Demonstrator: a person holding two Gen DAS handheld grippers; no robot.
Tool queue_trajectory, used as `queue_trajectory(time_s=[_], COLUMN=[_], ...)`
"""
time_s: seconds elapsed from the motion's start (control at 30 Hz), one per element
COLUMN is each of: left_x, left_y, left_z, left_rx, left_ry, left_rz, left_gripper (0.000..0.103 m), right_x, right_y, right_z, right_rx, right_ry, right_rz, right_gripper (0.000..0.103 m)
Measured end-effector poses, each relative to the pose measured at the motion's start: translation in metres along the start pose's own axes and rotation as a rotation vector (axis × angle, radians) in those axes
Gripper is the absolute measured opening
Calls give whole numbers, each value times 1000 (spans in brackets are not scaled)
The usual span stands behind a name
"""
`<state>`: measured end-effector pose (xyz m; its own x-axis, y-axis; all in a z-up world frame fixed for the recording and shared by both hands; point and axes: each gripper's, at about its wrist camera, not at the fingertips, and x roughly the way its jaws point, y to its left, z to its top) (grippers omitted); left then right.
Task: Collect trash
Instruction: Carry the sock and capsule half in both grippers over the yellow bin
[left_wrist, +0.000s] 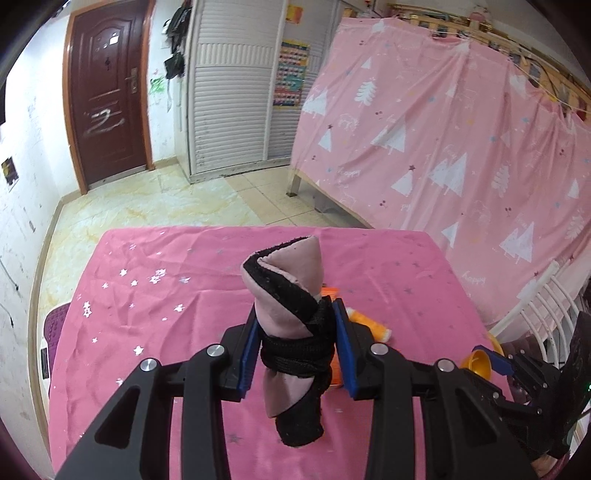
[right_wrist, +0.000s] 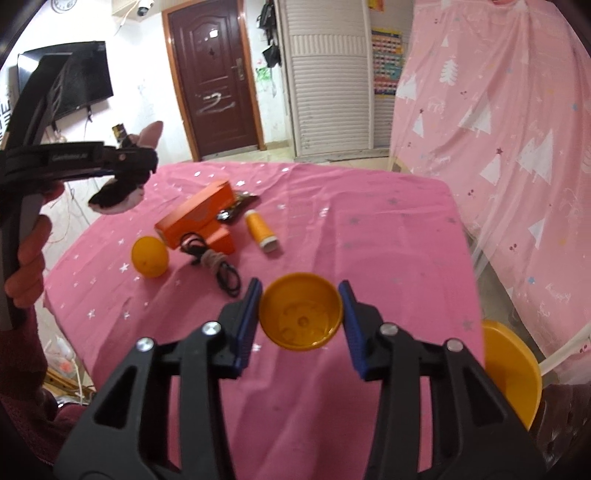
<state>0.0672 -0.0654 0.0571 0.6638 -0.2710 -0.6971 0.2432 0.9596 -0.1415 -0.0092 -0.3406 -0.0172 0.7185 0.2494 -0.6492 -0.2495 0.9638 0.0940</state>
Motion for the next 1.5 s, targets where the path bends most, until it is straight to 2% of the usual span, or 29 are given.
queue_trajectory(time_s=[0.57,0.83,1.07,1.27,1.5], left_x=[1,6,13,25,43], left_y=[-101,-155,-204,-250,-287], left_z=[-6,-14,-22,-33,-43], left_rx=[148,225,287,330,351], left_ry=[16,42,81,138,178], left_rz=[-84,-146,-214,-306,-358], left_gripper=[31,31,31,31,31], right_x=[-45,-64,-62,-53,-50], right_y=[-79,-112,-138,-160,-185], right_z=[-21,-33,-48,-60,-73], right_rx=[135,190,240,281,350], right_ry=[-84,-108,-85,-39,-10], right_rz=[-118,-170,-213,-266,-270], right_gripper=[40,40,41,41,41])
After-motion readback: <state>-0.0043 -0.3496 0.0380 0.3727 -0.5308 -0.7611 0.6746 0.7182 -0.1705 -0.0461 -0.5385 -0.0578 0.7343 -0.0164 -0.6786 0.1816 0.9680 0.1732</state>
